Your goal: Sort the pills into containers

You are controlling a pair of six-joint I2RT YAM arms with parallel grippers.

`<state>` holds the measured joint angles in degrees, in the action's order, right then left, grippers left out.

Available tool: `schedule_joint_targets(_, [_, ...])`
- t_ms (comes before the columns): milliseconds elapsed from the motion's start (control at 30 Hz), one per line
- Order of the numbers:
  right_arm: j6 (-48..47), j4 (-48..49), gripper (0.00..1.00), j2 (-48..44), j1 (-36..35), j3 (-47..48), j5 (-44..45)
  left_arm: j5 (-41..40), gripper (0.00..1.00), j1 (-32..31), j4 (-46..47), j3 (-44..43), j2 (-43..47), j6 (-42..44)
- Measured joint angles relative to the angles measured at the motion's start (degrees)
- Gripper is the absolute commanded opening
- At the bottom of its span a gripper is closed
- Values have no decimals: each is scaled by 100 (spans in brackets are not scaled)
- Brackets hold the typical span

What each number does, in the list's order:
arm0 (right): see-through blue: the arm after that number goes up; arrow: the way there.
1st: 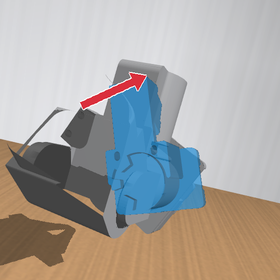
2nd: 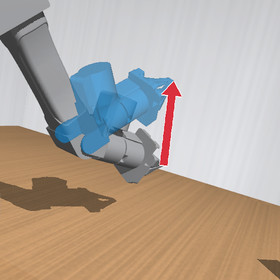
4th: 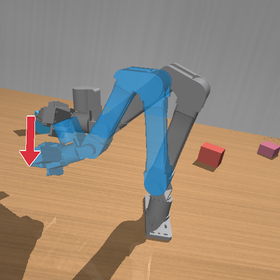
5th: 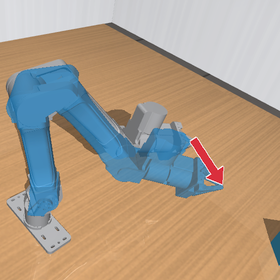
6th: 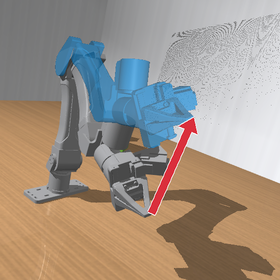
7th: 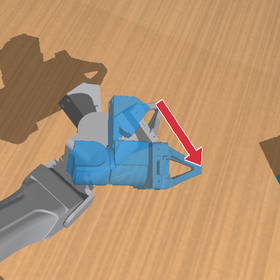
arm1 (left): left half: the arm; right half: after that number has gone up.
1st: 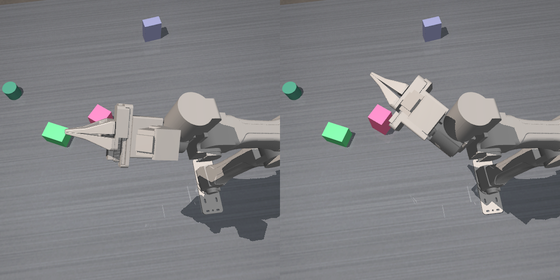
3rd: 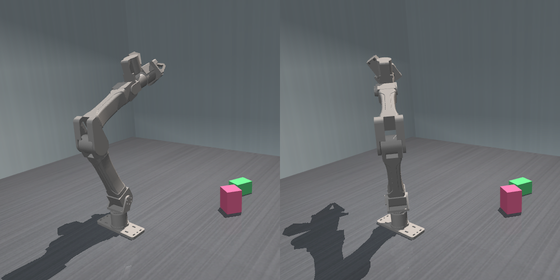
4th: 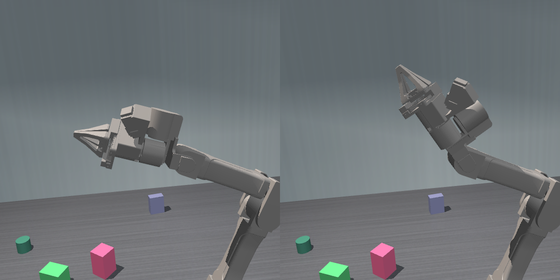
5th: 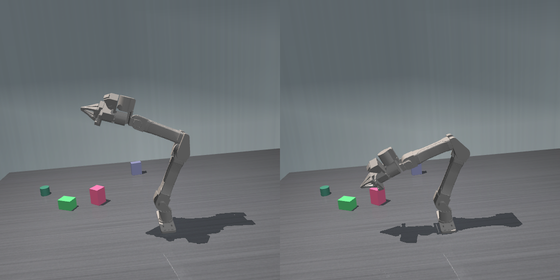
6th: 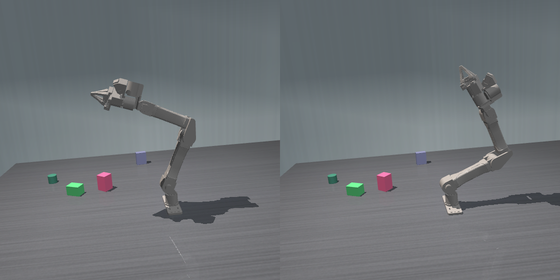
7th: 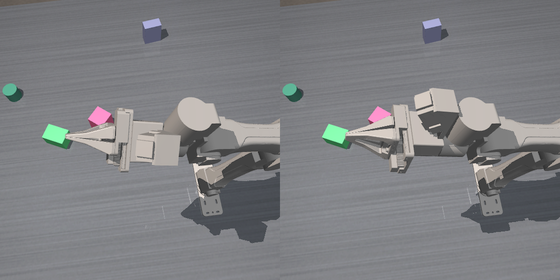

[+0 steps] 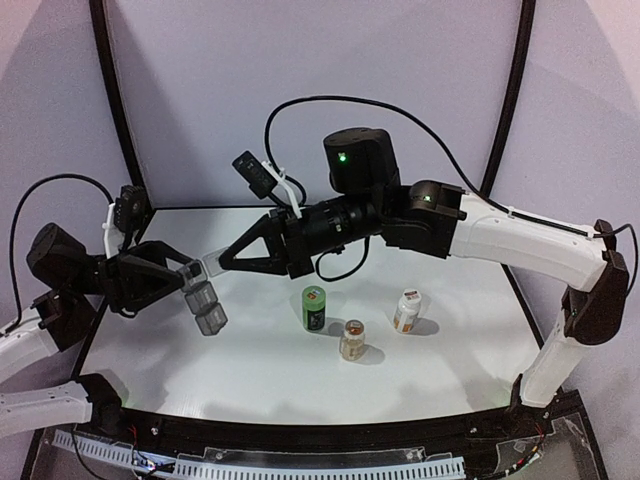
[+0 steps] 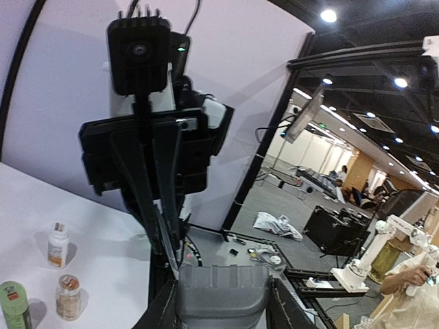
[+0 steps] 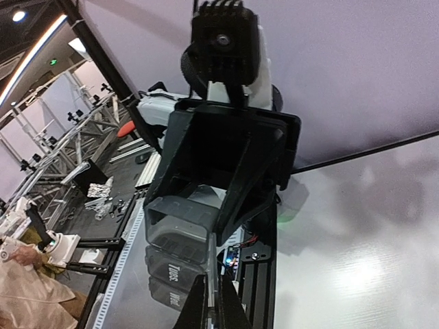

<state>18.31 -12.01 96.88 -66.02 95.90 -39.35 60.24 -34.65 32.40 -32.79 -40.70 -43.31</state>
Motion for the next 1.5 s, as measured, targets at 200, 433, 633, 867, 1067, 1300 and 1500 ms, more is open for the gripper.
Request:
schedule_joint_targets(200, [-212,-784,0,-13,0,117,963,-1339,99,0,-2075,-268,539,666])
schedule_joint_targets(433, [-676,-2547,0,20,0,403,2284,-4456,99,0,-4824,-799,1907,760])
schedule_joint_targets(633, [-1233,-3715,0,1027,-42,1651,3034,-6749,99,0,-6832,-1642,2143,214])
schedule_joint_targets(867, [-1742,-4527,0,2801,-74,2530,3555,-8428,99,0,-8556,-1753,1442,-789])
schedule_joint_targets(1067, [-2253,-4936,1,3619,-74,2933,3594,-8775,99,0,-9091,-1721,893,-1153])
schedule_joint_targets(1300, [-2641,-5006,5,3672,48,2970,3243,-8718,99,0,-9041,-1447,1042,-1281])
schedule_joint_targets(1500, [-2859,-5007,8,3876,169,3032,2983,-8710,99,0,-8981,-1441,1040,-1281])
